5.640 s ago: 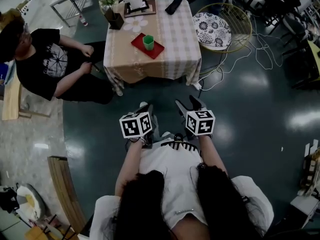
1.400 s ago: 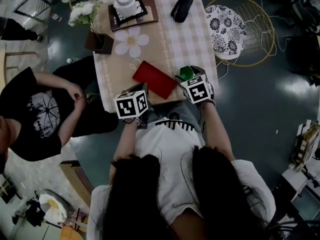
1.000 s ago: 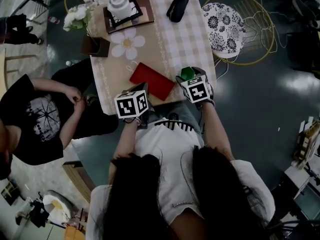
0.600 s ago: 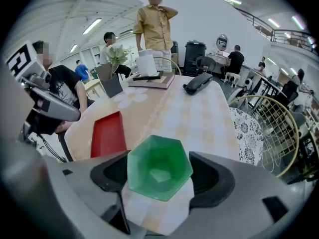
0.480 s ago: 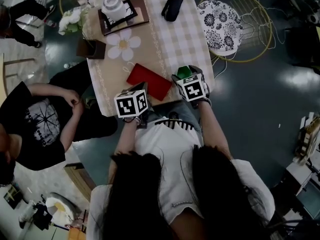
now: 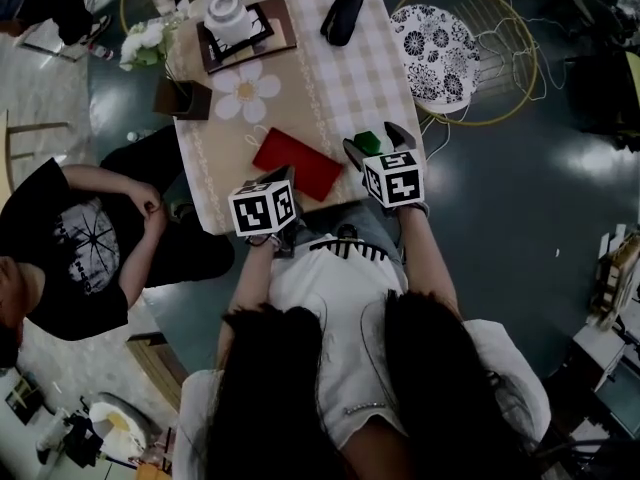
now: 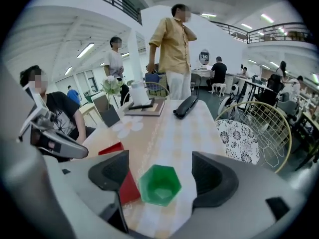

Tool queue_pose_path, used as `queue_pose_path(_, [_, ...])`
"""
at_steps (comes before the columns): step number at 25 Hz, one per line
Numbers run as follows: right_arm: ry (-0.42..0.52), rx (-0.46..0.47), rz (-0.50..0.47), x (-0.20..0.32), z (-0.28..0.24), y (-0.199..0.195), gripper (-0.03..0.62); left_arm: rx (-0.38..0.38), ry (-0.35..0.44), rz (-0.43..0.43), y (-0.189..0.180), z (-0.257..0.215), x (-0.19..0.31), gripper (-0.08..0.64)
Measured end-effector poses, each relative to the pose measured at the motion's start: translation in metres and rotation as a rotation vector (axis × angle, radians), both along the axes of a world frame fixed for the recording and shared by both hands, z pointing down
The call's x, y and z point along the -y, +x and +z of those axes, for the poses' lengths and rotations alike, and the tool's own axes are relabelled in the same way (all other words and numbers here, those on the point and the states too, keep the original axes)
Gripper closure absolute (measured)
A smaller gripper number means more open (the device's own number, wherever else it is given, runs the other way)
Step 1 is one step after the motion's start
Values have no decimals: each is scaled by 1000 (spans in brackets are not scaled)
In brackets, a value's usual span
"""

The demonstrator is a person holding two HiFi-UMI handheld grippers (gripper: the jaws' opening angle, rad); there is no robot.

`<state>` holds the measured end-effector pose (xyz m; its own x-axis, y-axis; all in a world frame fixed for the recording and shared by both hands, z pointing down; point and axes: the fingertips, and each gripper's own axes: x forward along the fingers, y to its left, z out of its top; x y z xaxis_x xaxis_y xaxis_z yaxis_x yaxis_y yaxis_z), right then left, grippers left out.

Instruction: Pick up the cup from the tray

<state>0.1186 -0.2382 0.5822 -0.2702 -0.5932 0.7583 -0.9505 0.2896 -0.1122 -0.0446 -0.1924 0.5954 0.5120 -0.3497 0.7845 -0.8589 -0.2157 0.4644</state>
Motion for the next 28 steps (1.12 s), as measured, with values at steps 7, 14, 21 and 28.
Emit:
queue_pose_path(7, [136,184,91,-5,-49,-13,229,-30,64,-4,2,-21,0,552])
queue_pose_path(14, [194,145,97,-23,-66,-33,531,-57,126,5,5,-39,-8,552])
queue_pose_path(21, [206,183,96,-43,-71,-48,581,-71,159,-4,4,-50,-23,552])
queue_pose_path(28, [191,92,111,-62,-64,-45,583,-76,194,-3,1,-58,-35,552])
